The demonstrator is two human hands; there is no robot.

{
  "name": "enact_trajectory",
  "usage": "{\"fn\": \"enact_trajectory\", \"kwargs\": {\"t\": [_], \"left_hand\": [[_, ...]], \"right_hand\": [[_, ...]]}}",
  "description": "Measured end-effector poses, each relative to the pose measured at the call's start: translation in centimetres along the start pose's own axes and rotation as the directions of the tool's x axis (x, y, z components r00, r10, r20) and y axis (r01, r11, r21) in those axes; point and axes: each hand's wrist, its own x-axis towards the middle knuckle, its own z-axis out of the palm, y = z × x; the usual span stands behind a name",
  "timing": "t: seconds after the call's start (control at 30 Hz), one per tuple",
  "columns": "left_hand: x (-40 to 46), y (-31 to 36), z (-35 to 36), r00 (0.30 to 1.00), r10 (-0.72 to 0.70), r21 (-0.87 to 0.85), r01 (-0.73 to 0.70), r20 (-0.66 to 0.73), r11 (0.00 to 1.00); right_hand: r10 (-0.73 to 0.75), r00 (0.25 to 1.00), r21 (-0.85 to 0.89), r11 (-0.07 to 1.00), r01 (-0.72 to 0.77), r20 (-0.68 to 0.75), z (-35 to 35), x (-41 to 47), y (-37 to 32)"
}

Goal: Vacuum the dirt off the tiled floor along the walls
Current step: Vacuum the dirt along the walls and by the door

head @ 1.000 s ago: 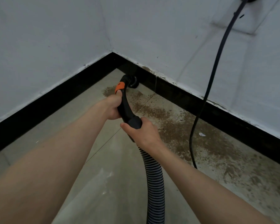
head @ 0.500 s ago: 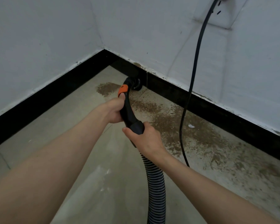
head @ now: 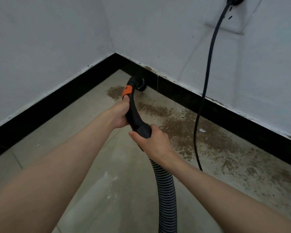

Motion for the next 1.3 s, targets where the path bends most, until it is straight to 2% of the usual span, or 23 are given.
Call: {"fn": "enact_trajectory", "kwargs": {"t": [0.2, 0.47, 0.57, 1.03, 1.3], "left_hand": [[1.5, 0.4, -5.9, 0.994, 0.028, -0.069, -0.036, -0.108, 0.997], [3.1, 1.2, -11.4, 0.989, 0.049, -0.105, -0.063, -0.137, 0.993], [3.7, 1.2, -12.3, 0.990, 0.019, -0.094, -0.032, -0.139, 0.995], [3.5, 1.3, -7.5, 0.998, -0.019, 0.049, 0.022, -0.065, 0.999], [1.2, -0.2, -4.3, 0.999, -0.047, 0.063, 0.047, -0.008, 0.997]], "right_hand": [[-0.069, 0.993, -0.008, 0.998, 0.070, 0.099, 3.8, 2.0, -2.7], [-0.109, 0.981, -0.031, 0.993, 0.116, 0.162, 8.0, 4.8, -5.3], [-0.096, 0.978, -0.023, 0.995, 0.102, 0.187, 8.8, 5.3, -5.4], [-0.054, 0.995, 0.042, 0.998, 0.050, 0.086, 6.4, 4.4, -2.3], [-0.020, 0.998, 0.044, 0.999, 0.017, 0.057, 4.6, 1.8, 0.0]]}}
